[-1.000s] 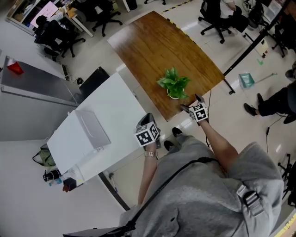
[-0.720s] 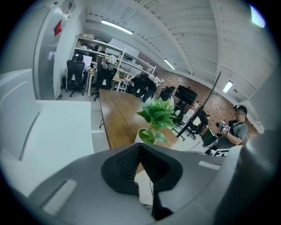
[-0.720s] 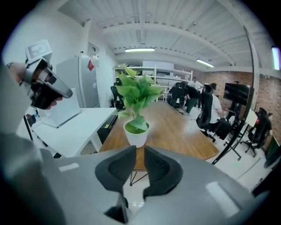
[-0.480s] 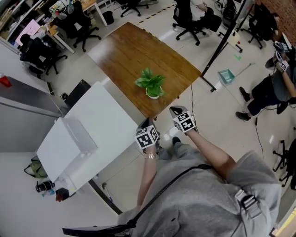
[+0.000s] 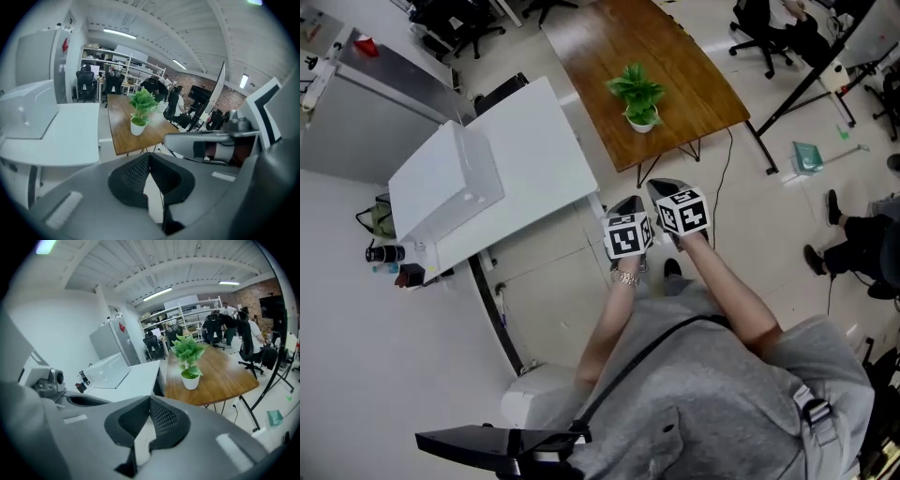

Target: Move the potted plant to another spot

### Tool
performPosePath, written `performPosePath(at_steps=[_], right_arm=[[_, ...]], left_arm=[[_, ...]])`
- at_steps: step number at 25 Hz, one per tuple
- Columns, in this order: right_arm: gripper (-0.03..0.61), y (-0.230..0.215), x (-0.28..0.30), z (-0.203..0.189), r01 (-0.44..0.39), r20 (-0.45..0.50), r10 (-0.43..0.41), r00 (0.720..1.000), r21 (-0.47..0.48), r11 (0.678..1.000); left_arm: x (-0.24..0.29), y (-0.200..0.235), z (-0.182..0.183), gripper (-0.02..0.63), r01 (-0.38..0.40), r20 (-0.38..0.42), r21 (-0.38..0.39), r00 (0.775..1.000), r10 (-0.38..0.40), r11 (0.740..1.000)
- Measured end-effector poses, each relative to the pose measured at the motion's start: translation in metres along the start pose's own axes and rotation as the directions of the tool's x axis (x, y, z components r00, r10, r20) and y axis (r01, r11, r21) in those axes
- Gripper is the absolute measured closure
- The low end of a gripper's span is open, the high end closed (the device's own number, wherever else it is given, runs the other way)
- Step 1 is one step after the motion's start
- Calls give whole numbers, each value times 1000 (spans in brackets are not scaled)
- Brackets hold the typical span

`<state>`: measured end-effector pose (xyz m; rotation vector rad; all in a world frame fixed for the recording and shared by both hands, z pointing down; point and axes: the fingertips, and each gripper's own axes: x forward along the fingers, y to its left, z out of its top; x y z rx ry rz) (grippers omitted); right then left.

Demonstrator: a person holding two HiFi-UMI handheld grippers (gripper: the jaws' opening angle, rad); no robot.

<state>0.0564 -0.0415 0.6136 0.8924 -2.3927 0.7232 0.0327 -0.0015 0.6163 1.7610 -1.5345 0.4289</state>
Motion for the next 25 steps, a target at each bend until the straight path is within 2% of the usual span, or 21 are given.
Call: performPosePath(at_steps=[5, 14, 18, 25], right_arm=[[577, 19, -27, -27, -27, -35, 26, 999, -27, 999], [577, 32, -44, -28, -11, -16, 10, 1000, -58, 998], [575, 46, -40, -29, -37, -24, 36, 999, -58, 998], [575, 54, -42, -4, -38, 25, 41, 999, -85, 996]], left_arm=[[-21, -26, -30, 600, 8, -14, 13, 1000, -8, 1000], [-36, -37, -22, 601, 38, 13, 36, 999, -38, 999], [-42, -25, -26, 600, 35, 6, 43, 999, -35, 998], [-46, -22, -12, 600, 48, 25, 61, 998, -50, 997]])
